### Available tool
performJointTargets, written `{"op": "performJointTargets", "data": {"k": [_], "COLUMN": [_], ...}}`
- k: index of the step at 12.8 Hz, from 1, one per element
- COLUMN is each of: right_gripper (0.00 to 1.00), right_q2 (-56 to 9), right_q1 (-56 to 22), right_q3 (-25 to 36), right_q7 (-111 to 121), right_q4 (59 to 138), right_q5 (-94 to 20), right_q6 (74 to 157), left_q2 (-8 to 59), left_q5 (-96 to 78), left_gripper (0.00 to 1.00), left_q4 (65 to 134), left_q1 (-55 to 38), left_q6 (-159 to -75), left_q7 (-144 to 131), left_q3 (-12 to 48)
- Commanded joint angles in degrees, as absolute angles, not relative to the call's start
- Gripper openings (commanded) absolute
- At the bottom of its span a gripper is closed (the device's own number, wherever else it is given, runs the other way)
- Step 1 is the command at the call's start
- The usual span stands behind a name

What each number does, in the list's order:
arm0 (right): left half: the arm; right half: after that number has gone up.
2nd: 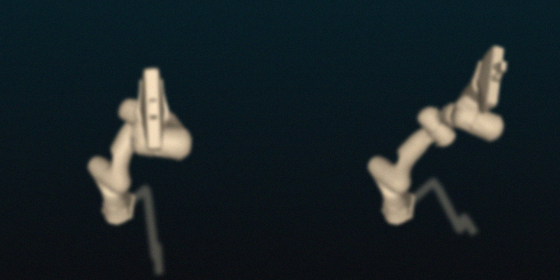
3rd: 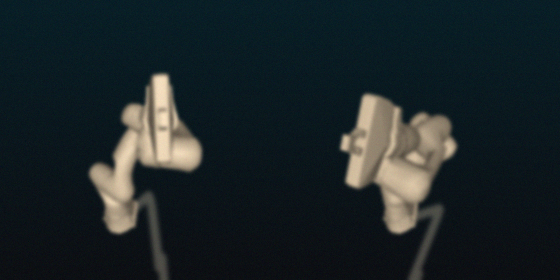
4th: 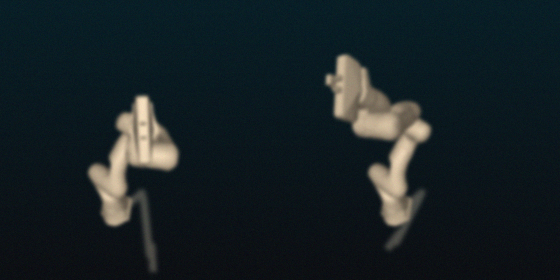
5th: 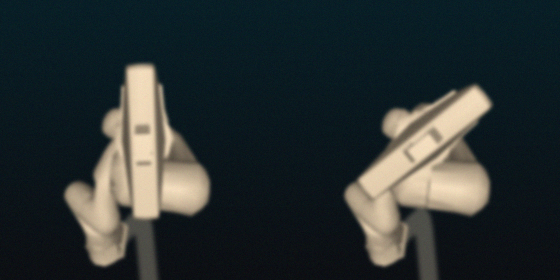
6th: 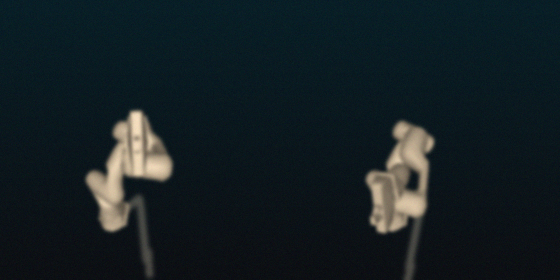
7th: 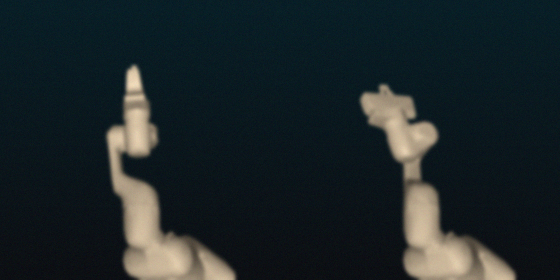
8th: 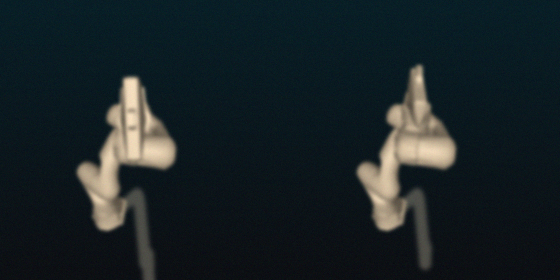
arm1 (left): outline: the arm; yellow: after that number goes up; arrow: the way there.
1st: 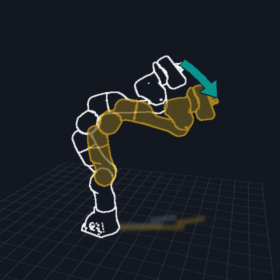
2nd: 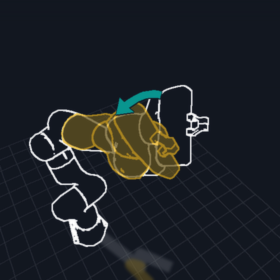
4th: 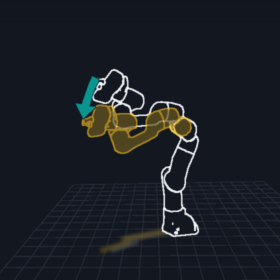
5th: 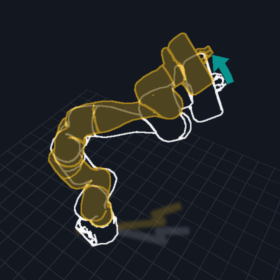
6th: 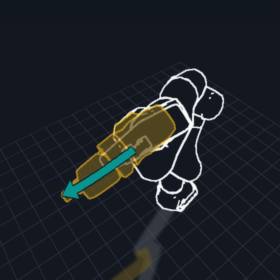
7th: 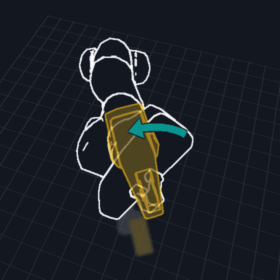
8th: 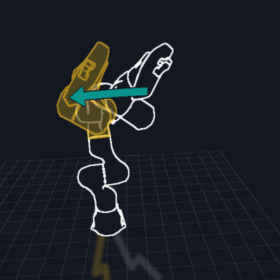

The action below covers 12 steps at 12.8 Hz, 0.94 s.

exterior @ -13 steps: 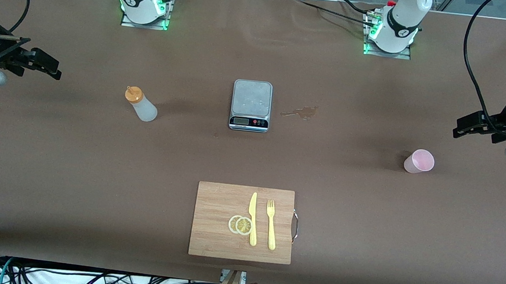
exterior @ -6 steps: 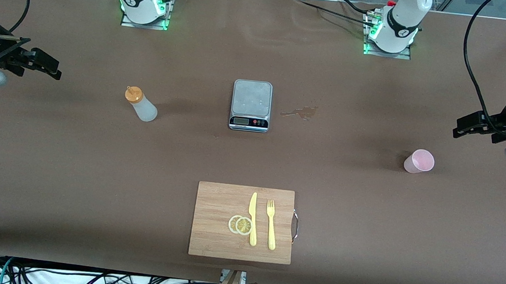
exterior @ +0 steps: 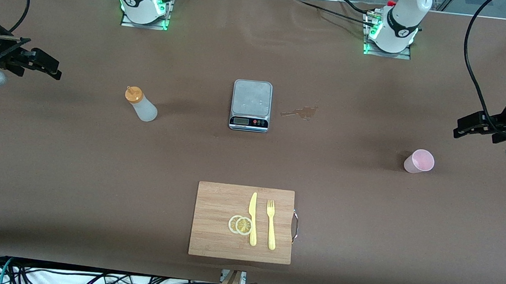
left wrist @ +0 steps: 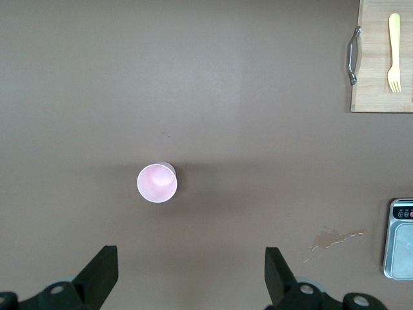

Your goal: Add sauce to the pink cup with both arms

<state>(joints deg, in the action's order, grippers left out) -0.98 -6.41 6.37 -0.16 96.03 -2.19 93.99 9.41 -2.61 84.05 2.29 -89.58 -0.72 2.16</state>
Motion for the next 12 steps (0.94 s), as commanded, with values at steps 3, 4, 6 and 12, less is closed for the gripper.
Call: {"op": "performJointTargets", "data": {"k": [3, 4, 6, 12], "right_gripper": [1.00, 1.00, 1.00, 1.00], "right_q2": [-1.1, -1.1, -1.1, -1.1], "right_q1": [-6.2, -6.2, -6.2, -6.2], "right_q3": [6.4, 6.4, 6.4, 6.4], "right_q7": [0.2, 0.2, 0.2, 0.2], "right_q4": [95.3, 95.3, 95.3, 95.3], "right_q5": [-1.8, -1.8, -1.8, -1.8], "right_q6": [93.3, 93.3, 93.3, 93.3], "left_q2": [11.5, 12.0, 13.6, 15.1], "left_q5": [-1.4, -1.3, 0.0, 5.1], "left_gripper": [1.00, 1.00, 1.00, 1.00], "left_q4": [84.6, 84.7, 85.4, 97.0], "left_q1": [4.2, 4.6, 5.0, 6.9], "left_q6": [-89.8, -89.8, -91.0, -103.3], "left_q7": [6.1, 6.1, 6.3, 12.6], "left_q3": [1.5, 1.4, 0.2, -0.1]}}
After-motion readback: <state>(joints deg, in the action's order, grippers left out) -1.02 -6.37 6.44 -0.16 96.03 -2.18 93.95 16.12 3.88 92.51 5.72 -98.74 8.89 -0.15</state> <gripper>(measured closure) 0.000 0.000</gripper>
